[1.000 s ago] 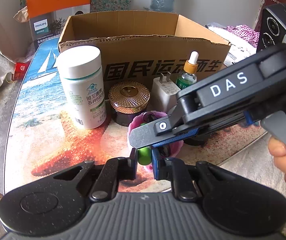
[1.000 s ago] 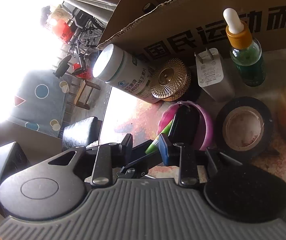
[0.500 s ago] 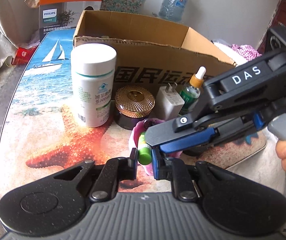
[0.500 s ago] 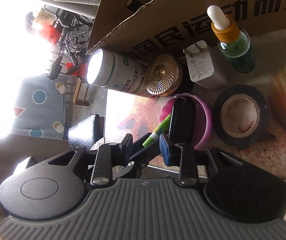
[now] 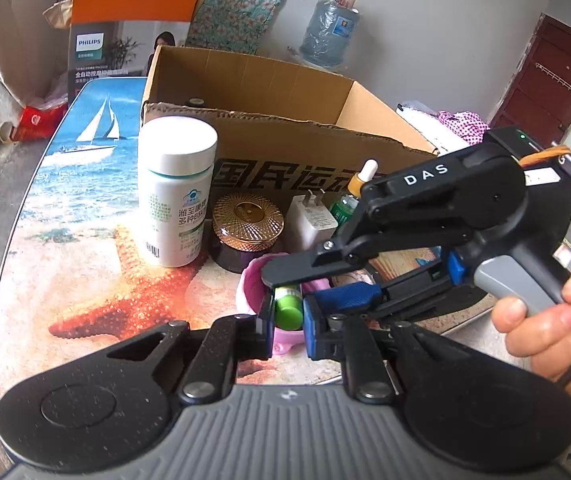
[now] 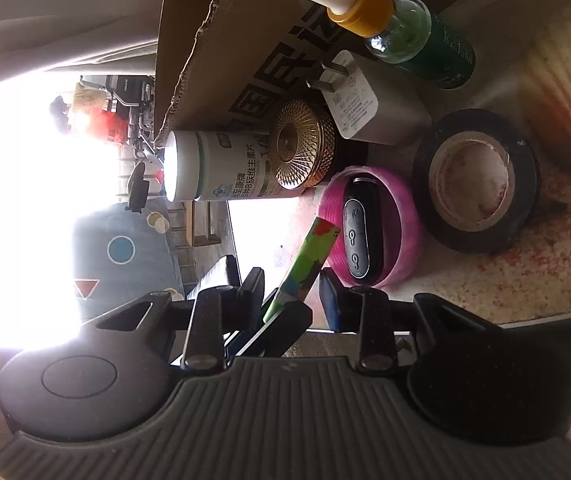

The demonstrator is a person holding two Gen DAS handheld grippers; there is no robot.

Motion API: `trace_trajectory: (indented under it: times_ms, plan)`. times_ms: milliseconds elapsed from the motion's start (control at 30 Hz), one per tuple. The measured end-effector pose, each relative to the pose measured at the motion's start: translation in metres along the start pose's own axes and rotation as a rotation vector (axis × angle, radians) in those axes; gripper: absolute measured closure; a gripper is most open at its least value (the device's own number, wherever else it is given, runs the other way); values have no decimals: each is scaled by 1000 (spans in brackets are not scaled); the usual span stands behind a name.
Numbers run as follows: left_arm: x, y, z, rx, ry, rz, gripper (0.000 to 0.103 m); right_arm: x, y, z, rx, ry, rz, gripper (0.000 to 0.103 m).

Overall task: Organize rigid objects
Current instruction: 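Grasp the green marker in the pink cup with the right tool, then carry the green marker into the box and release it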

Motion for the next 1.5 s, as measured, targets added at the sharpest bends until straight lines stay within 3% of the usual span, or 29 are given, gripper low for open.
trace_trajectory:
  times_ms: [167, 300, 467, 633, 767, 900, 1100, 1267, 1500]
  plan:
    - [15, -5, 3, -20, -10, 26, 88, 10, 7, -11, 74, -30, 41, 85]
    - [32, -20, 4, -33, -14, 72, 88, 20, 14, -39, 197, -53, 77, 87]
    - [49, -66, 0, -44, -26, 168, 88, 38, 6, -98, 404, -66, 152, 88]
    - [37, -125, -9, -38, -36, 206, 88, 50, -36, -147, 500, -76, 192, 88]
    - [5, -167, -23, -42, -68, 168, 88, 42, -90, -172, 510, -36, 183, 88]
    - [-36, -199, -43, -24, -98, 88, 88, 14, -153, -181, 439, 4, 127, 88]
    - [-92, -223, -72, -5, -172, -36, 87, -40, -224, -172, 327, 53, 44, 88]
    - [-115, -225, -86, -9, -242, -86, 75, -79, -255, -156, 292, 118, 10, 86]
    - [-105, -223, -84, 5, -232, -62, 63, -117, -271, -141, 296, 201, -7, 79]
Point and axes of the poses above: each gripper's, at about its wrist camera, not at the fingertips, and x roughly against the way its jaws point, z to its right, y to its underside, the point moved 4 cm from there along -x, roughly the way its jaws point, and after that the axes turned 3 degrees about -x, right-handed, at the moved point
